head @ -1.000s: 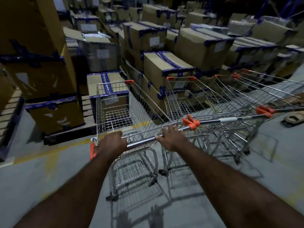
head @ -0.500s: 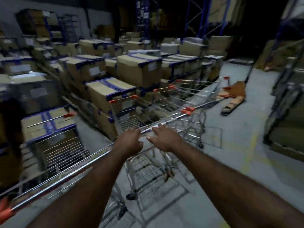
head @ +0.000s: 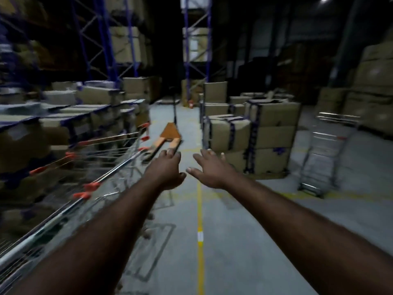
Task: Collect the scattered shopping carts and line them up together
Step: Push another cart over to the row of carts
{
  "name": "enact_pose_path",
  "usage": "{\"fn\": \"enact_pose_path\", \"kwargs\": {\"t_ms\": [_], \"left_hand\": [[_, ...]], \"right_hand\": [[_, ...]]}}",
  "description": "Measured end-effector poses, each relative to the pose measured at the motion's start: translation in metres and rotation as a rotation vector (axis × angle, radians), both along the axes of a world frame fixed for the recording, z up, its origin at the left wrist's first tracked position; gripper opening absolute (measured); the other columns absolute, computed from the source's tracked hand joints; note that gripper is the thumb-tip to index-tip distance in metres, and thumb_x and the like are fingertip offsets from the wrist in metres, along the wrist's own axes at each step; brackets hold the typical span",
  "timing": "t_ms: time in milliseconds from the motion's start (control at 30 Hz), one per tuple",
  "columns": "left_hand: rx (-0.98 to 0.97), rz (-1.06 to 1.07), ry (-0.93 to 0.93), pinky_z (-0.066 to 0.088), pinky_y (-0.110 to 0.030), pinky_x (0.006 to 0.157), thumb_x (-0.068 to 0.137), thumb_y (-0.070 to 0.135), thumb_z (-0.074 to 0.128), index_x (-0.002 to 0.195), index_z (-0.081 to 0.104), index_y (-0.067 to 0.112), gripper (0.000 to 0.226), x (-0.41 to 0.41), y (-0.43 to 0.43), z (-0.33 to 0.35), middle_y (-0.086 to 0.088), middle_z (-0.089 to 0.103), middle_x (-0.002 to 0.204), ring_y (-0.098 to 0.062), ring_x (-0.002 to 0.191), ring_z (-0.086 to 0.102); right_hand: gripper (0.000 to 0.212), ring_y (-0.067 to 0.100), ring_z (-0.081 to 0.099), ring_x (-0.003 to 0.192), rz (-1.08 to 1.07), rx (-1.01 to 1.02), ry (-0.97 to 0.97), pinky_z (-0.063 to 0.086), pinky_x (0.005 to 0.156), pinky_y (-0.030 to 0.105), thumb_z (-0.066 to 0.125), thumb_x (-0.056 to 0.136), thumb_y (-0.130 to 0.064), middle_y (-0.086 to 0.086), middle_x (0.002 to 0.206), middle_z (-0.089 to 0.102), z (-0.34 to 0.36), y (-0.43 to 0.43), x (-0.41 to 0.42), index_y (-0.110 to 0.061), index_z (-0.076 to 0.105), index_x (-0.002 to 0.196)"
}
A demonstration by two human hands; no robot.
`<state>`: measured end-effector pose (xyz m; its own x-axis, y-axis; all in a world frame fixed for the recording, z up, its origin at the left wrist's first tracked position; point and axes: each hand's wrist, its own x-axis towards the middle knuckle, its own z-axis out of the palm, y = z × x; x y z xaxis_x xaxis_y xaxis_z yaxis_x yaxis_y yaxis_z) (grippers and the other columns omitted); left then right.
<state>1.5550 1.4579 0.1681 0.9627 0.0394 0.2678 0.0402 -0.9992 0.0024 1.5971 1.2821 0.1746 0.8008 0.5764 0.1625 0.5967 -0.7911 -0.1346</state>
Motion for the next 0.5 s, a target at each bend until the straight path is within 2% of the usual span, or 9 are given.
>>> {"fn": "enact_pose_path", "kwargs": {"t_ms": [233, 500], "left_hand": [[0.039, -0.28, -0.013, 0.031, -0.048, 0.116, 0.092, 0.052, 0.059, 0.157, 0.021, 0.014, 0.085, 0.113, -0.131, 0.039, -0.008, 0.016, 0.166, -0.03, 0.15, 0.016], [0.002, -0.479, 0.01, 0.02, -0.049, 0.12, 0.095, 0.049, 0.058, 0.16, 0.01, 0.016, 0.088, 0.243, -0.23, 0.049, -0.005, 0.005, 0.169, -0.027, 0.154, 0.005]], "right_hand": [[0.074, 0.026, 0.007, 0.157, -0.321, -0.011, -0.048, 0.007, 0.122, 0.059, 0.032, 0.101, -0.066, 0.008, 0.171, 0.011, 0.032, -0.145, 0.06, -0.024, 0.024, 0.162], [0.076, 0.025, 0.007, 0.157, -0.561, -0.066, -0.071, 0.01, 0.123, 0.057, 0.031, 0.1, -0.069, 0.007, 0.171, 0.011, 0.046, -0.244, 0.147, -0.026, 0.022, 0.162]]}}
